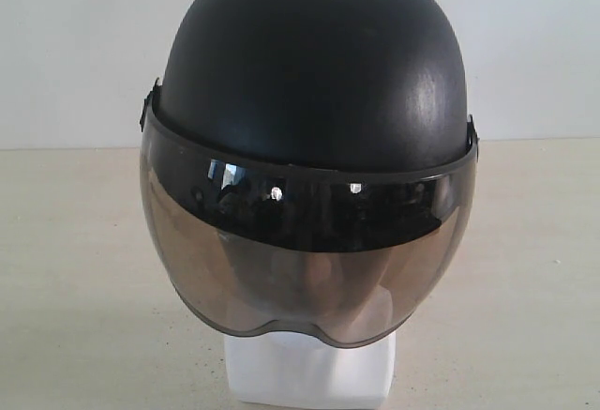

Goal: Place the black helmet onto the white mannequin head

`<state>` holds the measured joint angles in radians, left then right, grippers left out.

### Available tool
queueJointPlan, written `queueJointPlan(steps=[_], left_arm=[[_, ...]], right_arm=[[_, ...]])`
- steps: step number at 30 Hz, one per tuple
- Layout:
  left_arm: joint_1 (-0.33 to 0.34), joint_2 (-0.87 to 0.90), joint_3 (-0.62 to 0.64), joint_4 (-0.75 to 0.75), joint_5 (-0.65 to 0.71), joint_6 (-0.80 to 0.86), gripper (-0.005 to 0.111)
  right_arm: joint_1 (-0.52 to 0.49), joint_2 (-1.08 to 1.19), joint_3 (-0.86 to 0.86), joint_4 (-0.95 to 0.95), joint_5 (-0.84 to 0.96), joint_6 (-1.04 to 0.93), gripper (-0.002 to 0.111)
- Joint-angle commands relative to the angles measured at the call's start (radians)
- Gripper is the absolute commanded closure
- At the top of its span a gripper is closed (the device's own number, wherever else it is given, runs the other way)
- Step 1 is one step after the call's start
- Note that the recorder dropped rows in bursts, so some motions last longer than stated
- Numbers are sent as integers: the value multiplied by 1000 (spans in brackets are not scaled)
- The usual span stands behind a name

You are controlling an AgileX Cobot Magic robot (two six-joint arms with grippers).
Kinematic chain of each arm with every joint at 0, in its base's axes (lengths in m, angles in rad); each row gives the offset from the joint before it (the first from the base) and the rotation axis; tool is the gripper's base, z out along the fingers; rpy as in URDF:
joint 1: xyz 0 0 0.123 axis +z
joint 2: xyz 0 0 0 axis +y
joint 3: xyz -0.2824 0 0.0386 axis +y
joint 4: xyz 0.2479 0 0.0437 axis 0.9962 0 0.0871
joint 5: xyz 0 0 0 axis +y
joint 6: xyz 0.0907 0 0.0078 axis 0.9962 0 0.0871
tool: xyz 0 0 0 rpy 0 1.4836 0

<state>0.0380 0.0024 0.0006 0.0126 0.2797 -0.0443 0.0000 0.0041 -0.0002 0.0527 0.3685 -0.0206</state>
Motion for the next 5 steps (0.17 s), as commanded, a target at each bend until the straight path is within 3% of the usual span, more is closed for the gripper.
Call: queueJointPlan(steps=[1,5], left_arm=[[3,-2,-1,-3,-3,-9,102],[3,-2,-1,-3,-3,-9,102]], right_arm=[[-2,-4,0,-6,-4,0,108],[-2,-4,0,-6,-4,0,108]])
